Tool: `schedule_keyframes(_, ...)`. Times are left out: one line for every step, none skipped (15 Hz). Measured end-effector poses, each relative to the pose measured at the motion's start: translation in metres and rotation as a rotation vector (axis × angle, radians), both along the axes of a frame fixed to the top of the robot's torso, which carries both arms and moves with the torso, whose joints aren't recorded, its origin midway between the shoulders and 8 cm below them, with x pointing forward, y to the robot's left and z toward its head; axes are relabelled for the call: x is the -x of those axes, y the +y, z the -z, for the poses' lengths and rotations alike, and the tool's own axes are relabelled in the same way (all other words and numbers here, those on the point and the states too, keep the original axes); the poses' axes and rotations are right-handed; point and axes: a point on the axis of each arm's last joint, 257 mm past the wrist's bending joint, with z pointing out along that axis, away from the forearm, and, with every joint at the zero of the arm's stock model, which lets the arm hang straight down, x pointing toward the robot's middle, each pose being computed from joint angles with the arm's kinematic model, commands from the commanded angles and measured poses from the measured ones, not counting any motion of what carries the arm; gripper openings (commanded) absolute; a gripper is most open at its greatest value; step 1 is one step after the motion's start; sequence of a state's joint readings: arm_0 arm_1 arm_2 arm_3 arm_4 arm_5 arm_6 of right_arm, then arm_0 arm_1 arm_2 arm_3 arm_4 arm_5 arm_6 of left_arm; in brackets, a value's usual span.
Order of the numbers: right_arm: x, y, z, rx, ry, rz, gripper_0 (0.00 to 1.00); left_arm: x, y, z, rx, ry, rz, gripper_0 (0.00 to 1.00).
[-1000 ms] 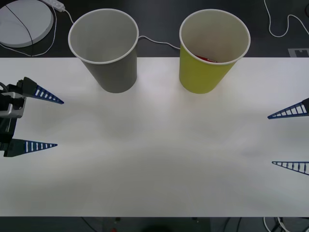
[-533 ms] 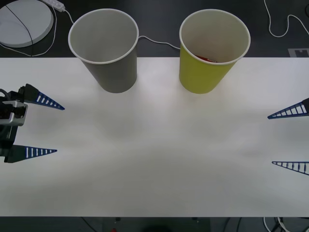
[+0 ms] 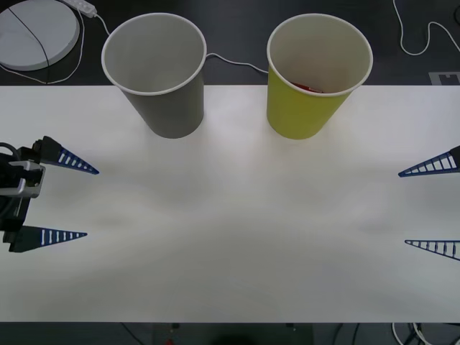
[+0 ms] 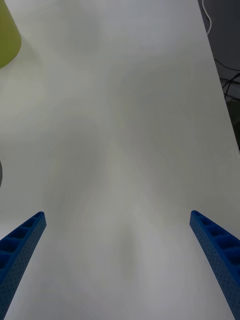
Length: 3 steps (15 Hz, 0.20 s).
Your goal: Put the can into the green bin and the plastic bottle into the gray bin
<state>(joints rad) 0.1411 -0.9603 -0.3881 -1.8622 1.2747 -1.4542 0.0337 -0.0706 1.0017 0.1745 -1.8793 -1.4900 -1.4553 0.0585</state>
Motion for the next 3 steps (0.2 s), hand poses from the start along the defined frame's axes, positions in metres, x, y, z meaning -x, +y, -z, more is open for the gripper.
schedule_keyframes(0.0,0.0,0.0,0.0,0.0,0.0,1.0,0.0004,0.0002,0.0004,0.0,0.0,0.001,1.0)
schedule_keyframes(0.0,0.0,0.0,0.0,0.0,0.0,1.0,0.0004,0.0003,0.0005,-0.001,0.0,0.001,1.0)
schedule_keyframes(0.0,0.0,0.0,0.0,0.0,0.0,1.0,0.0004,0.0003,0.0005,-0.001,0.001,0.001,1.0)
